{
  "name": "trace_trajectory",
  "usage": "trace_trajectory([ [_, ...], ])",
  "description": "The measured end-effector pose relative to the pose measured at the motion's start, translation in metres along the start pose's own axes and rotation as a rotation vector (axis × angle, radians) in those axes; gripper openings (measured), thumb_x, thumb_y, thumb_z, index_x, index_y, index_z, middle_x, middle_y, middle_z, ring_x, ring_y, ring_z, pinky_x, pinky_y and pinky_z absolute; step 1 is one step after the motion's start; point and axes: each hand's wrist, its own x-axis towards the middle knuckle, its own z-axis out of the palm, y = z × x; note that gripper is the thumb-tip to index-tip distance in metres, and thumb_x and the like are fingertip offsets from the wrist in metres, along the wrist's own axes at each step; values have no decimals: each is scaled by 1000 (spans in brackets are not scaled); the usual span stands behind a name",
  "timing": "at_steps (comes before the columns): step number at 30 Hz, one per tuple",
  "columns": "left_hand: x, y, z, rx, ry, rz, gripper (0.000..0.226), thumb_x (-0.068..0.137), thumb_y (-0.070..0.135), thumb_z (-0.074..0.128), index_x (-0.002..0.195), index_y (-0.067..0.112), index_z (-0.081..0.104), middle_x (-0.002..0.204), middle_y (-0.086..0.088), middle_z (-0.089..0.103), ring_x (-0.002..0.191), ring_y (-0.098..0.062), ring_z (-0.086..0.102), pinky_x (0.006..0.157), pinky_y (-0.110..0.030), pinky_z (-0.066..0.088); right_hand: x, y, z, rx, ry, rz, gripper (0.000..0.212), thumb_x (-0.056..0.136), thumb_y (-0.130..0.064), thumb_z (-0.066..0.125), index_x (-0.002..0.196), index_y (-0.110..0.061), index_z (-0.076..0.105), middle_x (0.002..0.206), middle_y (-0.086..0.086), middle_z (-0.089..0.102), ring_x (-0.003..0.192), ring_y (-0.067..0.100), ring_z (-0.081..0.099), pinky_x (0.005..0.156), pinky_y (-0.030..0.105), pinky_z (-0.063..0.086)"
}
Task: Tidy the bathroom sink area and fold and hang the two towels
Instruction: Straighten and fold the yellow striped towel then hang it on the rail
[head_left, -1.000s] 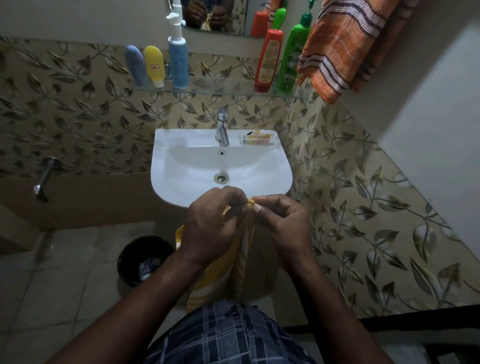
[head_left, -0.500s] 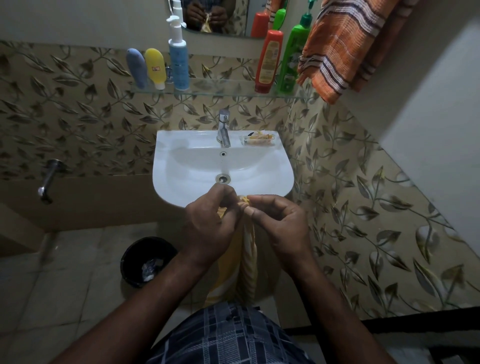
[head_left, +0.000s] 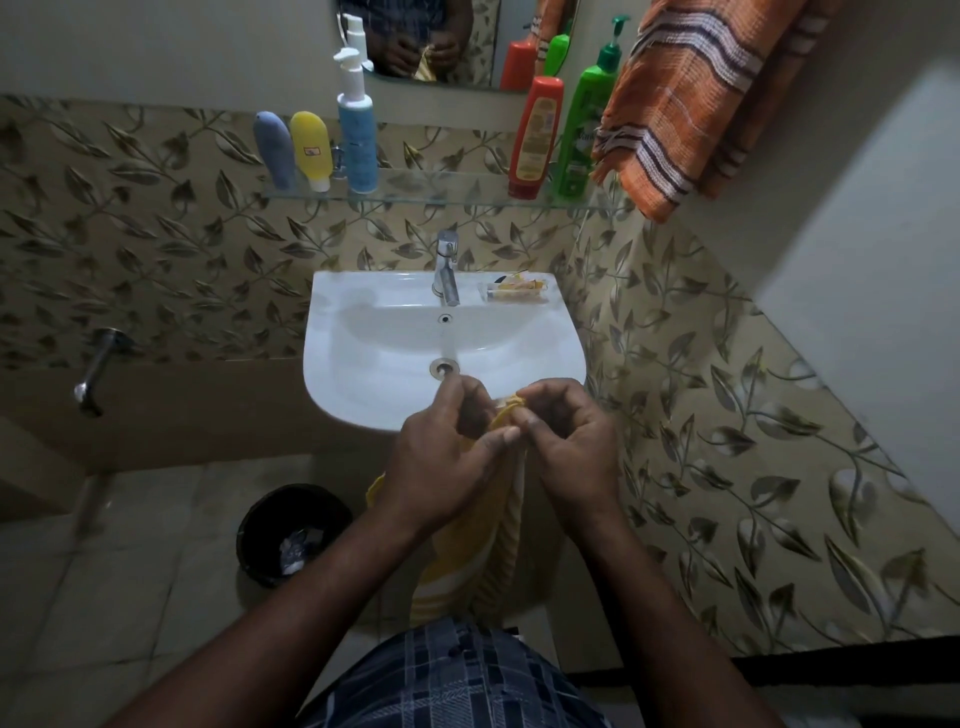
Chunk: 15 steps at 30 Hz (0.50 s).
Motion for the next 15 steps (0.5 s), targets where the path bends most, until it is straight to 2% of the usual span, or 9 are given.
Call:
trace_trajectory([
  [3,0,-21,2,159,-204,-53,31,87,48,70,111,36,55,99,11,76,92,-11,73,78,-34,60,16,-2,-11,78,45,35,15,95,9,68,102,-4,67,94,10,74,86,16,72,80,35,61],
  [5,0,-36,5,290,-260,-4,38,86,41,64,123,40,53,116,4,76,104,-20,71,84,-32,55,30,-5,-23,90,68,28,17,96,7,67,103,-8,69,95,7,73,87,16,70,82,35,61],
  [7,-3,-53,8,436,-336,68,61,84,27,64,143,40,53,142,-2,68,127,-24,61,100,-28,46,43,-9,-34,127,80,12,19,96,2,68,101,-16,70,95,3,73,89,15,70,84,35,59],
  [8,-3,-62,8,522,-391,71,66,83,25,64,147,36,54,144,-4,67,132,-26,58,107,-31,43,48,-11,-39,156,86,6,18,94,-3,69,100,-20,71,96,2,74,90,16,69,84,35,59],
  [9,-5,-69,6,615,-442,58,60,85,27,63,144,32,59,138,-6,71,131,-28,61,110,-35,42,52,-13,-43,181,92,1,19,92,-7,69,99,-25,73,96,1,74,90,16,69,84,34,58],
  [10,-7,-74,4,687,-466,66,47,85,32,61,132,30,68,124,-6,77,122,-30,67,108,-38,44,56,-15,-46,197,99,-7,21,91,-9,69,97,-29,74,95,-1,75,89,14,69,82,32,58],
  [12,-9,-80,-3,782,-419,122,27,78,36,62,98,27,78,92,-1,80,96,-29,76,93,-41,54,62,-18,-53,204,114,-26,26,90,-10,68,94,-35,76,91,-6,75,84,10,69,76,25,57],
  [13,-8,-79,-7,837,-433,136,20,68,33,71,86,26,77,82,1,78,86,-28,78,85,-40,57,65,-18,-56,201,122,-29,28,90,-10,67,93,-36,76,89,-7,75,82,8,68,73,23,57],
  [15,-4,-77,-11,918,-403,189,37,45,23,90,77,31,75,76,2,75,77,-28,77,73,-40,61,68,-15,-59,180,144,-25,28,91,-8,67,93,-34,76,88,-7,75,80,8,68,72,23,57],
])
